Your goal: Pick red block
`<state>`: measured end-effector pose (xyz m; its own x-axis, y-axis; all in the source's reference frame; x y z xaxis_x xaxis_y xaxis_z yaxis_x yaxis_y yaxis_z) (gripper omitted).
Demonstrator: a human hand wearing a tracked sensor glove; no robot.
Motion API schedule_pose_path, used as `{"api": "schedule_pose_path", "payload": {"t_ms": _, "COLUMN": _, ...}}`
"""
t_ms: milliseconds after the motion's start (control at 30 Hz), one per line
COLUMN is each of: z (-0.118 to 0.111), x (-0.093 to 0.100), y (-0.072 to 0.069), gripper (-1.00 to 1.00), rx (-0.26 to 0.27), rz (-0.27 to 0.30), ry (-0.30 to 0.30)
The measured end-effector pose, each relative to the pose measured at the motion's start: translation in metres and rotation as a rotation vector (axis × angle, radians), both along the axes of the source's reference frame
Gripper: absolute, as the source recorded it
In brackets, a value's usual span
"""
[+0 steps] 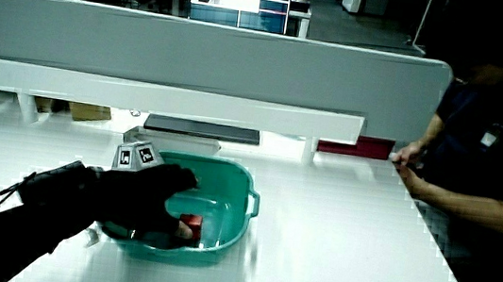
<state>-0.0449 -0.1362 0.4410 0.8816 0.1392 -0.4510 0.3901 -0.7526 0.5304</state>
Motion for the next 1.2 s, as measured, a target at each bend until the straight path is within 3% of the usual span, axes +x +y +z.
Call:
{"api": "schedule_pose_path", "payload": {"t_ms": 167, "z": 0.005, "x": 0.006, "y": 0.001, "gripper": 0.00, "rx": -0.010, "rz": 0.016, "ry": -0.052}}
{"api": "schedule_pose_path", "payload": {"t_ms": 400, "z": 0.018, "x": 0.008, "y": 0.000, "gripper": 0.00, "rx": -0.020, "rz": 0.023, "ry": -0.066}}
{"api": "schedule_pose_path", "payload": {"t_ms": 733, "z": 0.019, "x": 0.009, "y": 0.000, "gripper": 0.03, "rx": -0.046, "rz": 0.019, "ry": -0.097}}
{"api": "schedule_pose_path", "payload": {"t_ms": 1067, "z": 0.017, "x": 0.009, "y": 0.001, "gripper": 0.29, "rx": -0.009, "rz": 0.001, "ry": -0.075}}
{"api": "schedule_pose_path", "payload": {"t_ms": 1167, "z": 0.018, "x": 0.007, "y": 0.002, "gripper": 0.37, "rx": 0.036, "rz": -0.018, "ry": -0.060}}
{"api": "schedule_pose_path", "payload": {"t_ms": 1200, "z": 0.018, "x": 0.006, "y": 0.001, "gripper": 0.39, "rx": 0.029, "rz": -0.023, "ry": -0.056}}
